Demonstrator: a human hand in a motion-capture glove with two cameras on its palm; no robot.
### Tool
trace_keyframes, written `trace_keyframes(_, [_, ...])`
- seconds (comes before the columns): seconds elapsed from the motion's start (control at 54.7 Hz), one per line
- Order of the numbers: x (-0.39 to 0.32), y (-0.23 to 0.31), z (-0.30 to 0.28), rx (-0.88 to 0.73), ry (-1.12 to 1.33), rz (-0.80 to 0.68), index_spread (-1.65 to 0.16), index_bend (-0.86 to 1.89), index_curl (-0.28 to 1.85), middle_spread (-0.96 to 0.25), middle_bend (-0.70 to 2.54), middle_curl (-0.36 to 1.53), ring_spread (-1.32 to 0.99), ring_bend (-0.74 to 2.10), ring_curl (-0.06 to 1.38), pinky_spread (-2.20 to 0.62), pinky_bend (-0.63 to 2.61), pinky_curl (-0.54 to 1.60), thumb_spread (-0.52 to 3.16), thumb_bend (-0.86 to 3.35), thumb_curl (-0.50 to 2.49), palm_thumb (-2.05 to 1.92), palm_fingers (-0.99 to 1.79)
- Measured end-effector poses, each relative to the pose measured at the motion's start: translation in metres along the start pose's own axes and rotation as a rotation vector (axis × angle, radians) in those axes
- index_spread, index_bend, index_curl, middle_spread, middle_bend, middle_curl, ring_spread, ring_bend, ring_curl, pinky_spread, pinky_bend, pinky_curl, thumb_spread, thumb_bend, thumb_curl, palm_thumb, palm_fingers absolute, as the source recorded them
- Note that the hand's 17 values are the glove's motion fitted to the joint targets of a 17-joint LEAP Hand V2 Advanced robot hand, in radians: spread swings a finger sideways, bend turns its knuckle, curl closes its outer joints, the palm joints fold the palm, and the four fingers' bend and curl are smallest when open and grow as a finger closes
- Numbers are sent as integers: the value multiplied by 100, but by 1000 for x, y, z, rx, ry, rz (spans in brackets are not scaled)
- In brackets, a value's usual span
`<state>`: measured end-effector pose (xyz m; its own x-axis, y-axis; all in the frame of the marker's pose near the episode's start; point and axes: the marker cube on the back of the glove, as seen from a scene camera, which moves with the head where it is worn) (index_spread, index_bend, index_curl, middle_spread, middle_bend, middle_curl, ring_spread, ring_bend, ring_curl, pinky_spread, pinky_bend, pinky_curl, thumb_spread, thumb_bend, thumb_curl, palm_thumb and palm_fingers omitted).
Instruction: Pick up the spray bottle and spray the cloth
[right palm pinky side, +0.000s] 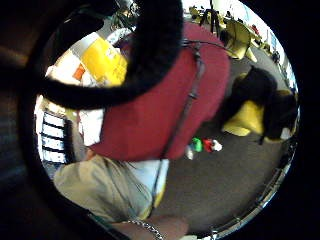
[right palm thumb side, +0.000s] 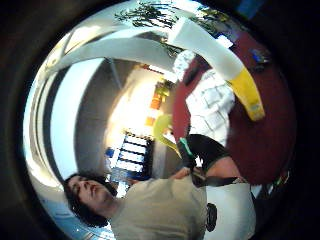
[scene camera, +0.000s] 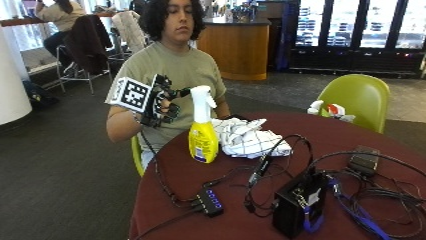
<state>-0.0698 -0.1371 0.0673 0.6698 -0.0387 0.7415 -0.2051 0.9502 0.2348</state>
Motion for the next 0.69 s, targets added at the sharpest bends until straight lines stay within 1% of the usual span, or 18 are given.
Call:
trace_keyframes(0.037, [1, -13, 9, 91, -60, 15, -38, 8, 12, 6, 27, 30, -1, 52, 29, 22, 52, 35, 99, -1, 32, 66, 22])
trace_keyframes(0.055, [2, -16, 14, 107, -87, 3, -38, 8, 12, 6, 27, 31, -1, 52, 30, 22, 53, 35, 99, -1, 33, 67, 22])
trace_keyframes(0.11, [5, -21, 26, 103, -147, -47, -38, 9, 12, 7, 27, 31, -1, 54, 30, 21, 53, 35, 98, -1, 34, 71, 21])
trace_keyframes(0.201, [9, -41, 43, 170, -209, -38, -38, 10, 12, 8, 27, 32, 0, 55, 31, 19, 52, 35, 96, -1, 36, 76, 20])
trace_keyframes(0.256, [12, -52, 48, 206, -216, -40, -37, 10, 12, 8, 27, 32, 1, 55, 31, 18, 51, 35, 95, -1, 36, 77, 20])
trace_keyframes(0.329, [13, -66, 57, 291, -189, 9, -36, 9, 12, 8, 29, 33, 1, 56, 32, 18, 51, 35, 93, -2, 37, 78, 21])
trace_keyframes(0.402, [16, -79, 66, 379, -149, -53, -34, 9, 12, 8, 30, 33, 3, 58, 32, 20, 51, 35, 91, -3, 37, 78, 21])
trace_keyframes(0.457, [17, -84, 70, 390, -149, -66, -32, 8, 12, 8, 30, 34, 4, 58, 32, 20, 52, 35, 90, -3, 37, 78, 20])
trace_keyframes(0.512, [17, -91, 73, 386, -156, -37, -32, 8, 11, 8, 31, 34, 6, 60, 33, 20, 52, 35, 89, -3, 37, 77, 21])
trace_keyframes(0.622, [17, -110, 79, 451, -145, -9, -31, 8, 11, 7, 31, 35, 7, 60, 33, 21, 54, 36, 88, -3, 38, 76, 21])
trace_keyframes(0.695, [20, -122, 83, 401, -152, 56, -30, 9, 11, 8, 29, 34, 7, 61, 33, 21, 56, 36, 88, -3, 38, 76, 20])
